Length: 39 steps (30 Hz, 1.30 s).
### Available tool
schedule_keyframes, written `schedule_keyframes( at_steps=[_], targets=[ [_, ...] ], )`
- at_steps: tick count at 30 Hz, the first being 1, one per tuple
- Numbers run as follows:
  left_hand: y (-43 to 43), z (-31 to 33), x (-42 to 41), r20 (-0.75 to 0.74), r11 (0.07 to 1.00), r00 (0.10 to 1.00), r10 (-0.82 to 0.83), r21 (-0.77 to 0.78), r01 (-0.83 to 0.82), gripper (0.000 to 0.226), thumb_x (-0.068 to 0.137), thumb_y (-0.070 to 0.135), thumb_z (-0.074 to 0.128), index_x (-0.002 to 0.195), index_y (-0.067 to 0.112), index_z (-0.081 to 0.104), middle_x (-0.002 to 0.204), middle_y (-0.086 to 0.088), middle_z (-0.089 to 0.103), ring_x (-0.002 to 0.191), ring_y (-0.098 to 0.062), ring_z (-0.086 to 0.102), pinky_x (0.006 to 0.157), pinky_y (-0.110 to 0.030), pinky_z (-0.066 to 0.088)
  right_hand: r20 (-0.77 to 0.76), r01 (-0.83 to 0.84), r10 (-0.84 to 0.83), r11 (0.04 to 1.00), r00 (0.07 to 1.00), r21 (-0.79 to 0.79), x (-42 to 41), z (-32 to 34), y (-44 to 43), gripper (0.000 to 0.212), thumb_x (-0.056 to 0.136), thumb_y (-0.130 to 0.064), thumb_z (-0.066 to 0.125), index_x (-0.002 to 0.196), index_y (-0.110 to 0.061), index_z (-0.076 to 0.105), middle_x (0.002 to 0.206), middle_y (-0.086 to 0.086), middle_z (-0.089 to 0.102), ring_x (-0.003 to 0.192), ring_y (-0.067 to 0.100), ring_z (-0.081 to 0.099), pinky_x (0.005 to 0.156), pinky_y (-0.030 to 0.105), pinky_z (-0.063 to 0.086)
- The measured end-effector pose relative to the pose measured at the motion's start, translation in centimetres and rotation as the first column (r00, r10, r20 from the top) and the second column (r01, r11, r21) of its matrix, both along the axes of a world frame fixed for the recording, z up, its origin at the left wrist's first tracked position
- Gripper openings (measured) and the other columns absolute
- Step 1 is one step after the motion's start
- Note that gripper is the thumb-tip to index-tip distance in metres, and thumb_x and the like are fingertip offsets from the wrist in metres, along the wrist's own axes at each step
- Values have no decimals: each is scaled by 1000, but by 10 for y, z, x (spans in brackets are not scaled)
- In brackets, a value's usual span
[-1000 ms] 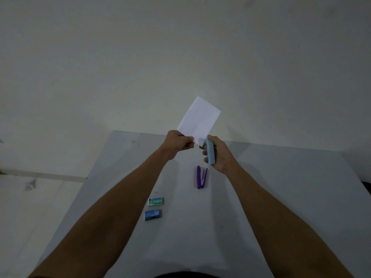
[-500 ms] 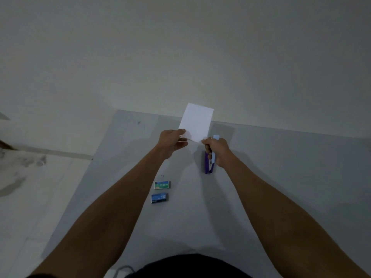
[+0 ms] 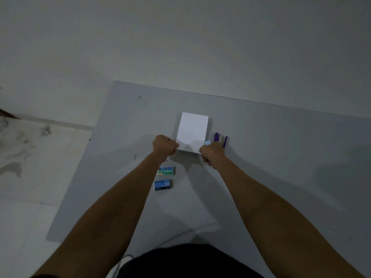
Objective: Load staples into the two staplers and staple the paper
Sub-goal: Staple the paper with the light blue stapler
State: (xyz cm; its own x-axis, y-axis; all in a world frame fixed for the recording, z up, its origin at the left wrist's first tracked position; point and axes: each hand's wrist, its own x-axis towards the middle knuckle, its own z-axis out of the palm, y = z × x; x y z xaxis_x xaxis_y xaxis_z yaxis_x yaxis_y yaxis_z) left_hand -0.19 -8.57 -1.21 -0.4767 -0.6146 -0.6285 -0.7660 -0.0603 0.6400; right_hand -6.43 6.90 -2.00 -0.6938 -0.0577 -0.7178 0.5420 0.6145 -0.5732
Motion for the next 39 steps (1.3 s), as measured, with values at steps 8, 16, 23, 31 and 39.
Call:
schedule_keyframes(
  at_steps=[8, 16, 23, 31, 39],
  targets=[
    [6, -7, 3, 93, 990, 993, -69, -116, 80, 25, 70, 14, 80, 85, -5, 72, 84, -17, 70, 80, -29, 68, 74, -35, 58, -118, -140, 157, 980, 981, 139, 4, -1, -3, 46, 72, -25, 59, 112, -2, 57, 107, 15, 67, 96, 33, 67, 80, 42, 56],
    [11, -7, 2, 102, 985, 992, -73, -150, 88, 28, 70, 12, 79, 89, -6, 69, 86, -18, 69, 83, -32, 68, 79, -39, 59, -321, 88, -67, 995, 945, 51, -20, 26, 15, 48, 83, -36, 56, 118, -7, 41, 114, 14, 59, 99, 33, 60, 85, 43, 52],
    [11, -9, 1, 106, 978, 989, -102, -169, 119, 26, 70, 11, 77, 86, -8, 70, 86, -22, 72, 81, -33, 71, 74, -37, 59, -322, 42, 45, 965, 946, 260, -42, 19, 64, 47, 90, -16, 54, 129, 1, 36, 136, 23, 33, 107, 39, 55, 88, 40, 48],
    [9, -12, 0, 111, 978, 989, -101, -171, 119, 31, 73, 14, 78, 93, -8, 70, 95, -21, 71, 87, -33, 69, 80, -38, 58, -313, 4, 167, 878, 935, 479, -30, 1, 77, 46, 87, -21, 61, 125, -1, 46, 130, 21, 44, 115, 37, 50, 89, 43, 47],
    [9, -14, 0, 120, 973, 986, -117, -185, 138, 30, 73, 13, 78, 92, -9, 70, 95, -22, 71, 88, -34, 69, 81, -37, 57, -347, 3, 170, 895, 922, 447, -31, -2, 79, 49, 86, -23, 66, 124, -1, 43, 128, 21, 46, 114, 39, 51, 88, 44, 47]
  ],
)
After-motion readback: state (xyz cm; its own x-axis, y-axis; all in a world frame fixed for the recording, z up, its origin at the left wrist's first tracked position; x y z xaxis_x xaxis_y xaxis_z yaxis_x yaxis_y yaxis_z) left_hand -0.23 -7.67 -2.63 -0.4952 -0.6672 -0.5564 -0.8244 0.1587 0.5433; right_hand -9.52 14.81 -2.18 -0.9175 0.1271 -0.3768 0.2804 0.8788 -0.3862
